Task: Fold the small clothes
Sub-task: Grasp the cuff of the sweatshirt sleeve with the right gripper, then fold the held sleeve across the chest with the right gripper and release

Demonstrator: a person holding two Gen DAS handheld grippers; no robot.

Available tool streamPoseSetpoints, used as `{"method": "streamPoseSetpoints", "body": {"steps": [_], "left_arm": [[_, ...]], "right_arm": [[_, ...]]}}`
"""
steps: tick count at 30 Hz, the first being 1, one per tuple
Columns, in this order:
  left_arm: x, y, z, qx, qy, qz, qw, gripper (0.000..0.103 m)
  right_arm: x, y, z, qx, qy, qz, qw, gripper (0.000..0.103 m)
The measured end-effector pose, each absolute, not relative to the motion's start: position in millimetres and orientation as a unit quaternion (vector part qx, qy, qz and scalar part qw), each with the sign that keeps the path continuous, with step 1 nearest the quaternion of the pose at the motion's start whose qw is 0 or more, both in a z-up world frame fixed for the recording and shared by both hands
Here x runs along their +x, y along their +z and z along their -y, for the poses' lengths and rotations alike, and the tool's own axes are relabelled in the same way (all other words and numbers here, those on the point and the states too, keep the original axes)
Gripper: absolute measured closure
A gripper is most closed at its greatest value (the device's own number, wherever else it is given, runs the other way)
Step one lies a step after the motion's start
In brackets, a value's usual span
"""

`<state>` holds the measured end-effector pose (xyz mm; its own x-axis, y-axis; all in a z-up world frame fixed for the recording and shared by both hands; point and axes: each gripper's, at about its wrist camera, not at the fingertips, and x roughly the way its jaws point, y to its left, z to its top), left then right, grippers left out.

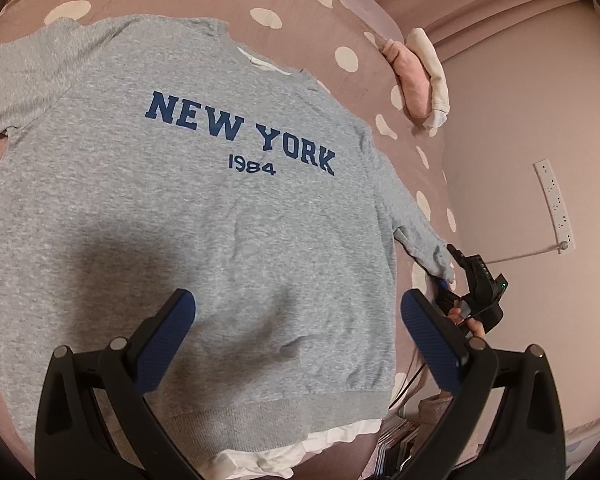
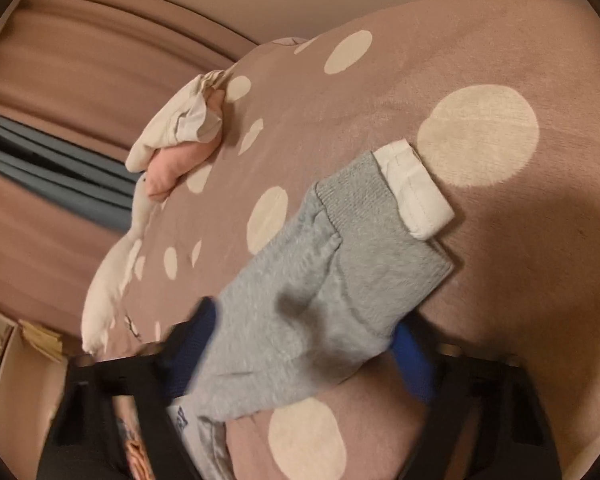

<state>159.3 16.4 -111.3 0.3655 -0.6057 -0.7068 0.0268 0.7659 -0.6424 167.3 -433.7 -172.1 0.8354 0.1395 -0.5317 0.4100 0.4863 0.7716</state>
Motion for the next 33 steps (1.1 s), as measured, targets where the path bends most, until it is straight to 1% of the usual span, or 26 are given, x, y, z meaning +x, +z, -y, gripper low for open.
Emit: {"method": "streamPoseSetpoints", "body": {"steps": [2,3,4,5,9,13,17,20,22,24,26,28,29,32,33], "left_arm": [[162,-112,-17,-0.274,-0.202,-0.53,0.776,0.0],[163,-113,-18,-0.272,-0.202,-0.532,0.776,0.0],[165,-113,-18,-0.27,-0.201,-0.533,0.776,0.0],[166,-114,-19,-0.268,-0.201,-0.533,0.777,0.0],[170,-116,-23,-0.27,-0.203,-0.536,0.774,0.0],[171,-116,-30,-0.278,-0.208,-0.533,0.771,0.0],[170,-113,-43,-0.289,-0.205,-0.523,0.775,0.0],[167,-110,-58,-0.296,-0.195,-0.513,0.782,0.0],[166,-110,-70,-0.299,-0.182,-0.509,0.786,0.0],[164,-111,-82,-0.308,-0.173,-0.507,0.786,0.0],[160,-113,-93,-0.317,-0.166,-0.503,0.787,0.0],[158,-117,-105,-0.322,-0.153,-0.503,0.787,0.0],[158,-118,-108,-0.324,-0.149,-0.504,0.786,0.0],[157,-122,-118,-0.329,-0.136,-0.508,0.784,0.0],[157,-124,-121,-0.33,-0.133,-0.509,0.784,0.0]], "right_arm": [[170,-175,434,0.507,-0.078,-0.277,0.812,0.056],[172,-175,433,0.504,-0.077,-0.278,0.814,0.06],[171,-172,432,0.496,-0.077,-0.28,0.819,0.069],[175,-169,429,0.486,-0.078,-0.282,0.823,0.08],[185,-137,408,0.424,-0.062,-0.286,0.857,0.09],[199,-85,373,0.359,-0.03,-0.276,0.891,0.091],[221,-33,307,0.261,0.007,-0.274,0.926,0.091],[241,-12,251,0.196,0.037,-0.274,0.941,0.091],[257,-7,217,0.165,0.052,-0.281,0.944,0.091],[276,-12,176,0.116,0.06,-0.295,0.946,0.091],[296,-31,137,0.057,0.055,-0.327,0.942,0.091],[311,-58,103,-0.008,0.041,-0.359,0.932,0.09],[316,-77,83,-0.049,0.039,-0.38,0.923,0.087],[321,-128,39,-0.151,0.055,-0.43,0.888,0.087],[317,-140,30,-0.176,0.061,-0.435,0.881,0.086]]}}
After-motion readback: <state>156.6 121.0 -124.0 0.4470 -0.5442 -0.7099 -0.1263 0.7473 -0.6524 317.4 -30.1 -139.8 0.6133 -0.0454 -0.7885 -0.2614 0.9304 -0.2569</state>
